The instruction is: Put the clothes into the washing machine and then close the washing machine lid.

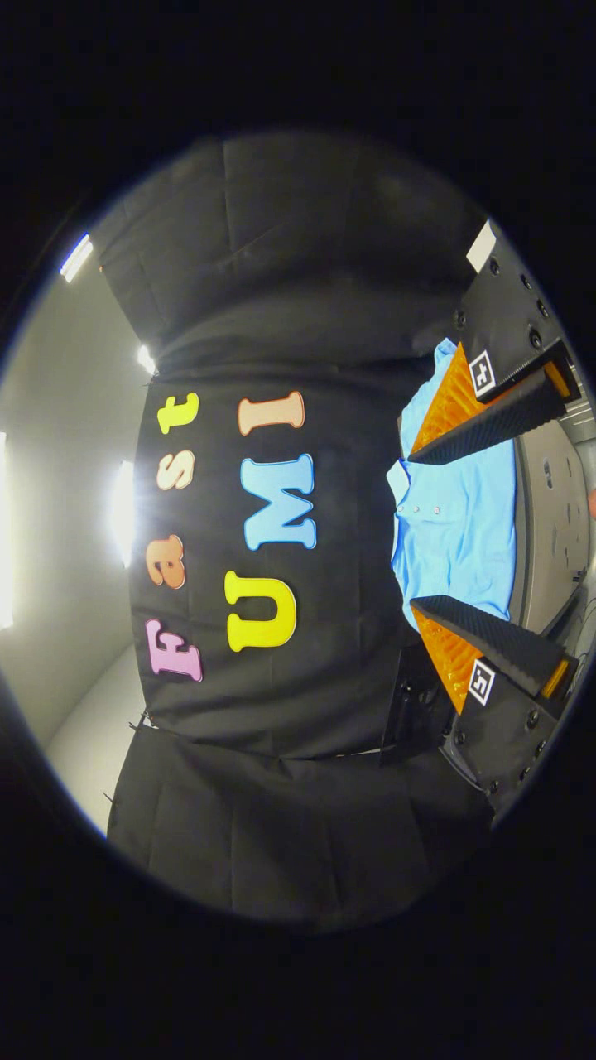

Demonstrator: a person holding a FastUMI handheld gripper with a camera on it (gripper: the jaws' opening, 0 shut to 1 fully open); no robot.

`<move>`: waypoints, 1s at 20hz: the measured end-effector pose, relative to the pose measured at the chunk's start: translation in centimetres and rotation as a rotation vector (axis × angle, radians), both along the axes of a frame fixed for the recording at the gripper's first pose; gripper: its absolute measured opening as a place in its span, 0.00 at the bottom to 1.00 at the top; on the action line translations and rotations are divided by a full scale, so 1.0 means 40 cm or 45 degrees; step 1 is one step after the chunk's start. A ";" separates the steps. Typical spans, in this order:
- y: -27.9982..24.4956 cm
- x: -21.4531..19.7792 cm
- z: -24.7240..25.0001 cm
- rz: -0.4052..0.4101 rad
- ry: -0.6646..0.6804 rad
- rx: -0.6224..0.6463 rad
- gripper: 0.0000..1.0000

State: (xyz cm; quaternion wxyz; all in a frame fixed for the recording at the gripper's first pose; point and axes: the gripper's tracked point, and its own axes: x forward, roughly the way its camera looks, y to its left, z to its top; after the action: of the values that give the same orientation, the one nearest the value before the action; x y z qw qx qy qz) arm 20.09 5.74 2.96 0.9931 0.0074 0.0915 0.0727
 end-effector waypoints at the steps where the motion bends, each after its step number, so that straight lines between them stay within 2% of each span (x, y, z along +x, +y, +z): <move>1: 0.000 0.020 -0.005 0.007 0.011 -0.007 0.98; 20: 0.040 0.322 -0.215 0.168 0.402 -0.104 0.99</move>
State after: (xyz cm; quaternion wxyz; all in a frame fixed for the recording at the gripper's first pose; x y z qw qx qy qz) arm 32.96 7.34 -5.66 0.9589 -0.0277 0.2495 0.1319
